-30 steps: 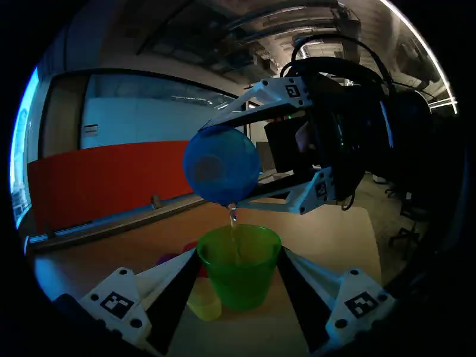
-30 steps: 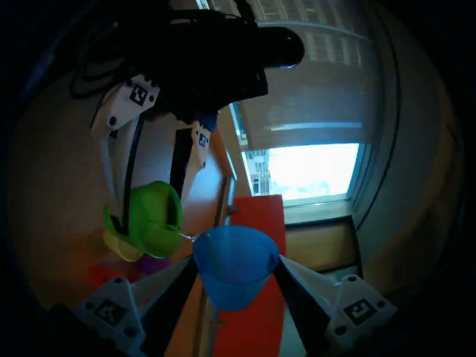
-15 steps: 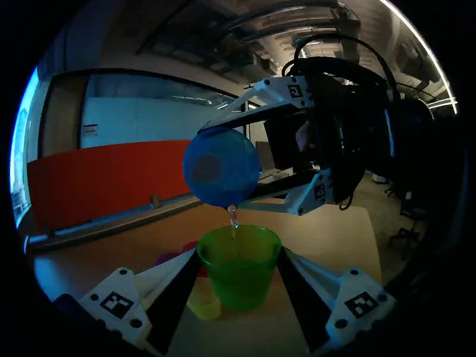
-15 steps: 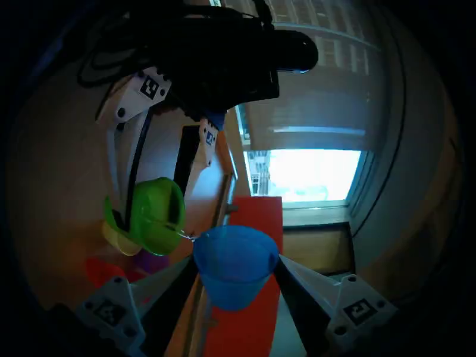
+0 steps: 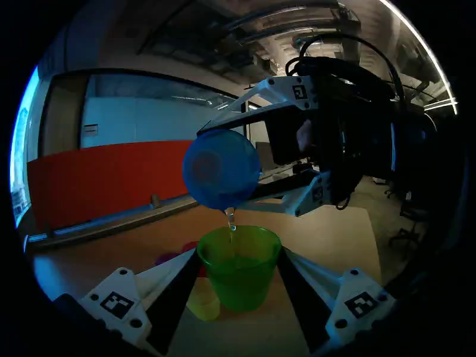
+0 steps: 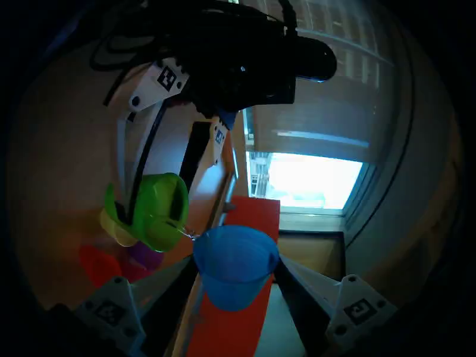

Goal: Pour water

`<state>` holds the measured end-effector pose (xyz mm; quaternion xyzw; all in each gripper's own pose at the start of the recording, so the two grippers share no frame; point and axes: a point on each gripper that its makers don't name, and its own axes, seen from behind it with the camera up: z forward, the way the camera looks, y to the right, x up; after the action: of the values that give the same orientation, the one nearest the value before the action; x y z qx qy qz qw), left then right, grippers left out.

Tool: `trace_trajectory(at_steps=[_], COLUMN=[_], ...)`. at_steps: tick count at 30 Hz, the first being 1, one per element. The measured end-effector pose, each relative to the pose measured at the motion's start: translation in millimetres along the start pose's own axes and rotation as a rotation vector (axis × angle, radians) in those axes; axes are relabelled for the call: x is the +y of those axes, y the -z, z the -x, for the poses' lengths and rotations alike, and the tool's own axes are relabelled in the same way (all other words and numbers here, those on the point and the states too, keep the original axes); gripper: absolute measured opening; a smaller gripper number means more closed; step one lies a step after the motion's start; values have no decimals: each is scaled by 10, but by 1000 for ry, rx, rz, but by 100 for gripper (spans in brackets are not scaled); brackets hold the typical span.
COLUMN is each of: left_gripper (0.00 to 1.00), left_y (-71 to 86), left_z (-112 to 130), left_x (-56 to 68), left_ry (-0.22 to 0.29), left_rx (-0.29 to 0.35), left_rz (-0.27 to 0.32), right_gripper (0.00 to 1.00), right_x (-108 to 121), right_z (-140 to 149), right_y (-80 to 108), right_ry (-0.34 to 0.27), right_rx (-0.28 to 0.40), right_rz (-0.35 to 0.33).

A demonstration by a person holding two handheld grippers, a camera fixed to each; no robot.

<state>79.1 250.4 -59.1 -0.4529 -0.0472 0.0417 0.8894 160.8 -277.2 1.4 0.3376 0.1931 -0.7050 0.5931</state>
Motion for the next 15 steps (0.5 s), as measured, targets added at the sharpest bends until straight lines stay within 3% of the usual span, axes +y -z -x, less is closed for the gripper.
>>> trace_trajectory(at_steps=[15], left_gripper=[87], left_y=[1], left_z=[-11], left_x=[6], left_ry=[2], left_rx=[2], left_rz=[-1], right_gripper=[90], right_x=[-38], right_z=[-86], right_y=[-4], right_ry=[72], right_rx=[2], right_rz=[1])
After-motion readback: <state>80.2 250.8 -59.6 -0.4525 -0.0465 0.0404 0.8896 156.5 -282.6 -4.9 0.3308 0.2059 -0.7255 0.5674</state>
